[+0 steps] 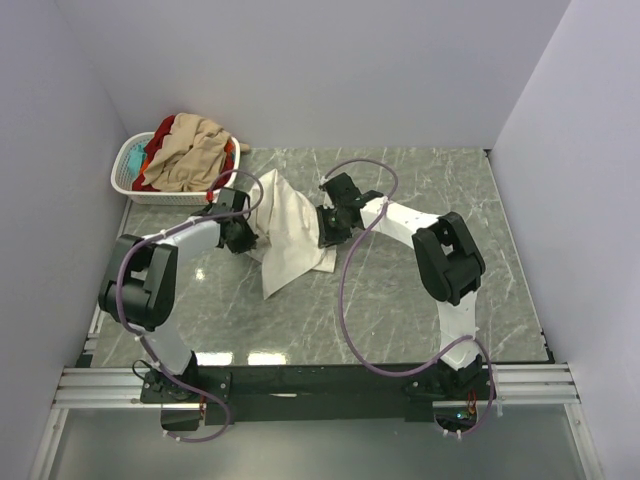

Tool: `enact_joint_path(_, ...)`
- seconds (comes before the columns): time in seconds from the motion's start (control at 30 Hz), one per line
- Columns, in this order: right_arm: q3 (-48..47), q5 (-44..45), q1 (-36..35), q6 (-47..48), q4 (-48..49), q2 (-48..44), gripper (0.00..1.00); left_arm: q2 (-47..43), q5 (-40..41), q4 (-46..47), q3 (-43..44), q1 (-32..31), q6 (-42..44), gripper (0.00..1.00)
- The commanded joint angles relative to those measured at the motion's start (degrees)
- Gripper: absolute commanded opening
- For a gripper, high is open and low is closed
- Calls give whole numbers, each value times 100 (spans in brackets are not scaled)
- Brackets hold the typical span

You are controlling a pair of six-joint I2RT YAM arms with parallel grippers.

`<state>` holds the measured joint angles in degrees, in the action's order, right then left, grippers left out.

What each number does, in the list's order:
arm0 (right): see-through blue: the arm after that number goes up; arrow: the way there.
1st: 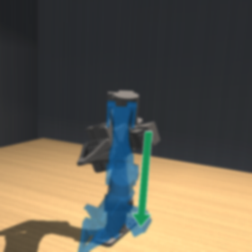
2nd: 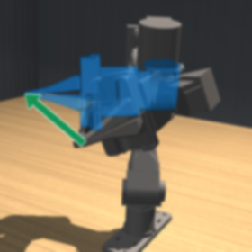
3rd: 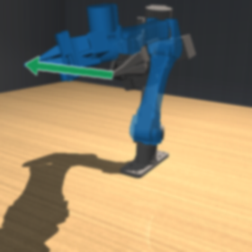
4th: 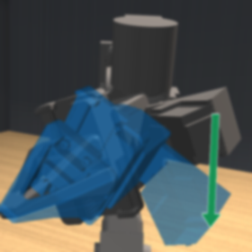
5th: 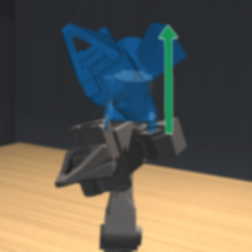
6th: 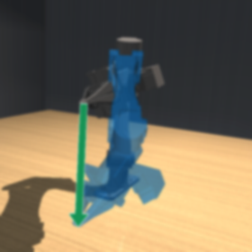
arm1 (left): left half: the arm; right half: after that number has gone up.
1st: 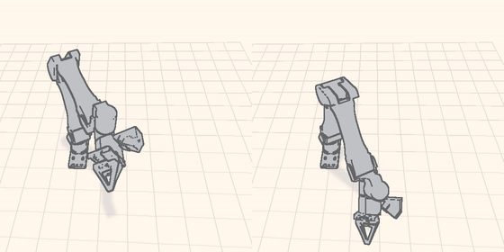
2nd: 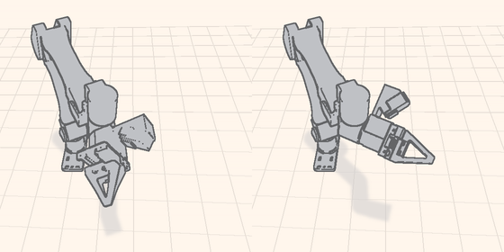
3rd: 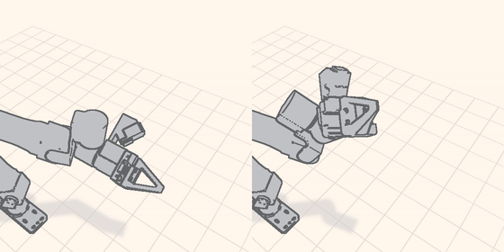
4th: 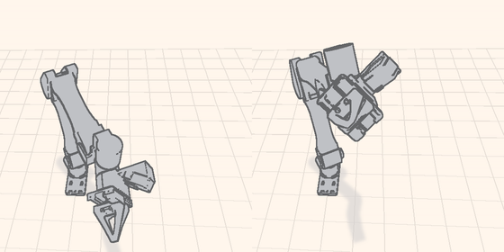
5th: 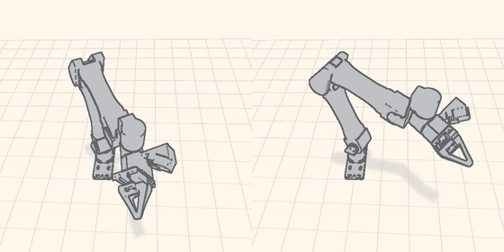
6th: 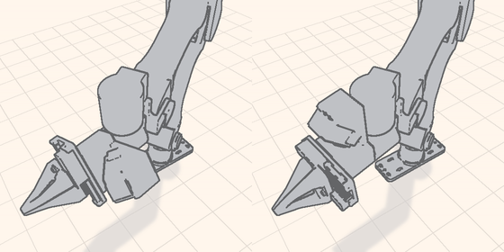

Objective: Fold and stack the t-shirts
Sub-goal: Flatten the tshirt out

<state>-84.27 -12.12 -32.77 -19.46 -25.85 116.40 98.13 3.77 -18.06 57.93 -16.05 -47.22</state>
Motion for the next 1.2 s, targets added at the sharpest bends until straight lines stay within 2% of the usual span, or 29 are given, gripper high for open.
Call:
enact_joint_path(0.0, -134, 51, 130, 4, 141, -99, 13, -4, 45, 110, 350, 15, 248, 0)
enact_joint_path(0.03, -108, 52, 183, 4, 159, -230, 7, -74, 71, 84, 429, 15, 301, 0)
enact_joint_path(0.1, -72, 34, 376, -14, 133, -398, 0, -197, 202, 5, 526, 15, 389, 0)
enact_joint_path(0.3, 60, -194, 1166, -48, -104, -1810, 0, -987, 826, -505, 1184, 15, 696, 0)
enact_joint_path(0.5, 60, 113, 2029, 205, -657, -3270, 0, -2015, 643, -208, 1440, 6, 881, 0)
enact_joint_path(0.83, -633, 1203, 2319, 575, -1344, -5196, 0, -3755, 151, 312, 1545, 6, 1127, 0)
enact_joint_path(1.0, -854, 1695, 2311, 654, -1082, -6101, 0, -4336, 1, 154, 1756, 6, 1198, 0)
enact_joint_path(1.17, -1003, 1924, 2311, 769, -756, -6603, 0, -4864, -131, 75, 1853, 6, 1365, 0)
